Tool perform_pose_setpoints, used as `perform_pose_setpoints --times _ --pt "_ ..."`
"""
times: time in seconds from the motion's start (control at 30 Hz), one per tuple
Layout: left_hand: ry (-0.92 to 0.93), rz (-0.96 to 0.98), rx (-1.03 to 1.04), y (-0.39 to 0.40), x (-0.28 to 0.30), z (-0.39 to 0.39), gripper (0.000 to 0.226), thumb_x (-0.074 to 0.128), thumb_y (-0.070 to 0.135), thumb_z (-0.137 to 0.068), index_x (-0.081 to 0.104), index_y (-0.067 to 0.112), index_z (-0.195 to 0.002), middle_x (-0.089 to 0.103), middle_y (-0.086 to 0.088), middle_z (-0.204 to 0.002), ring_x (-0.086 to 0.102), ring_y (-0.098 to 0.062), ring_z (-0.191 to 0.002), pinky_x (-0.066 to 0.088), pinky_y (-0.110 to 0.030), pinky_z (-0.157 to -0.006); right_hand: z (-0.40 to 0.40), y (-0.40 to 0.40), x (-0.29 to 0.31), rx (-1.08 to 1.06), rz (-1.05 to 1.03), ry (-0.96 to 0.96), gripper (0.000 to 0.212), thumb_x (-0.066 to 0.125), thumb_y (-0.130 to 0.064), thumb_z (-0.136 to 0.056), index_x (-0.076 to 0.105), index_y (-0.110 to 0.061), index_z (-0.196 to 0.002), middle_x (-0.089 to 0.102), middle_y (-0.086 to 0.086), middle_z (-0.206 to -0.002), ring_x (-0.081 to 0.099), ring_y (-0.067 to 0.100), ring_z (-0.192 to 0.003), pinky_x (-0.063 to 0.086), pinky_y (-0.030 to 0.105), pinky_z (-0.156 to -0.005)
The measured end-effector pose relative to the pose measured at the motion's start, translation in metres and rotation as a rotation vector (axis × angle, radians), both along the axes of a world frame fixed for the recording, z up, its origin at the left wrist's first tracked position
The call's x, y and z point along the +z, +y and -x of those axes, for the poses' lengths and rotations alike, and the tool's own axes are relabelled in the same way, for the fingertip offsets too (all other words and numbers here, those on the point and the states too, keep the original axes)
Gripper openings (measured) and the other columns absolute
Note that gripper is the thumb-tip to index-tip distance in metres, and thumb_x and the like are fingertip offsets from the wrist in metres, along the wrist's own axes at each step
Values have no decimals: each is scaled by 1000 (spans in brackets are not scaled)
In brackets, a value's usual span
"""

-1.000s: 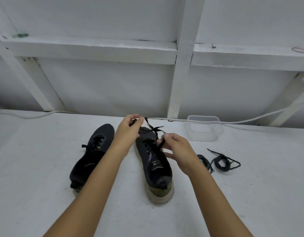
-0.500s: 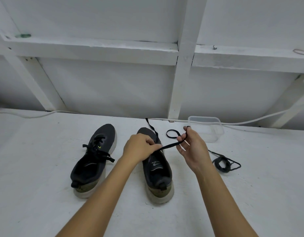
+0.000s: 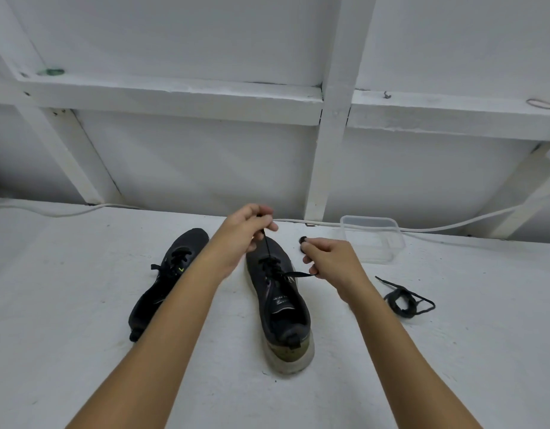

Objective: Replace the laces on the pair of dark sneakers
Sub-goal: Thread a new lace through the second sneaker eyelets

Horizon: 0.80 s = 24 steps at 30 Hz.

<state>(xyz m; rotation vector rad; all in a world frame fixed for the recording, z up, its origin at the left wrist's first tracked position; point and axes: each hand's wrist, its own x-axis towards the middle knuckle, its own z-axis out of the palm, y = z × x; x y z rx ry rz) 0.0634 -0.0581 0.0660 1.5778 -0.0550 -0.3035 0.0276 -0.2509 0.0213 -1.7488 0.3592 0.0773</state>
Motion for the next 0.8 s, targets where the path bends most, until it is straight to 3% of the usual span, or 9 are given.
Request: perform_pose_setpoints --times 0.1,0.2,0.27,0.4,0.5,0.57,0.63,0.7,0.8 --pt "-171 -130 -86 1 20 -2 18 49 16 -103 63 27 -103 76 13 -92 52 3 -69 40 -7 -59 -4 13 18 266 129 -45 23 65 -29 -89 79 -34 -107 73 -24 -76 64 -7 -65 46 10 -58" --pt "-247 -194 -155 -2 25 -4 23 44 16 -106 64 29 -107 76 16 -103 60 8 -91 42 -9 -81 -7 25 30 509 204 -56 25 66 -48 -86 70 -27 -74 63 -15 -69 59 9 -65 45 19 -67" --pt "-252 -252 -173 -2 19 -3 27 40 21 -108 62 33 -116 74 19 -108 59 7 -112 40 -16 -91 -8 27 33 527 209 -89 43 64 -51 -89 55 -16 -65 52 -5 -64 51 13 -64 42 28 -68" --pt "-220 -478 -148 11 -4 6 41 38 44 -106 42 43 -147 60 22 -132 48 1 -128 33 -19 -98 -6 18 33 458 110 -134 40 61 -42 -98 62 -10 -74 63 -6 -67 57 10 -61 44 20 -62" --pt "-212 -537 -202 21 -14 15 45 47 51 -101 42 44 -146 72 20 -100 62 -3 -104 46 -31 -94 -1 11 30 381 -1 -131 27 60 -38 -101 75 -19 -91 69 -3 -80 58 11 -66 48 21 -64" --pt "-259 -551 -213 30 -17 16 23 57 45 -99 64 42 -120 70 10 -73 65 -8 -80 50 -36 -86 4 5 26 280 -84 -133 20 60 -37 -101 79 -32 -99 70 -10 -84 63 10 -73 51 21 -67" --pt "-257 -512 -184 40 -16 16 13 61 44 -97 71 37 -91 62 8 -60 61 -6 -65 49 -31 -74 6 0 21 141 -206 -141 20 60 -35 -100 80 -35 -98 73 -14 -95 68 11 -93 53 28 -78" --pt "-224 -454 -146 50 -16 16 21 61 45 -96 71 32 -83 49 9 -51 53 -9 -57 48 -21 -69 9 -7 18 8 -431 -150 24 57 -31 -101 78 -27 -90 73 -10 -104 67 15 -105 51 36 -86" --pt "-188 -351 -67 63 -15 16 28 62 52 -87 73 26 -84 39 8 -51 40 -10 -49 53 -28 -69 14 -25 17 -181 -856 -231 25 56 -29 -98 68 -22 -76 69 -2 -87 67 16 -85 49 35 -79"
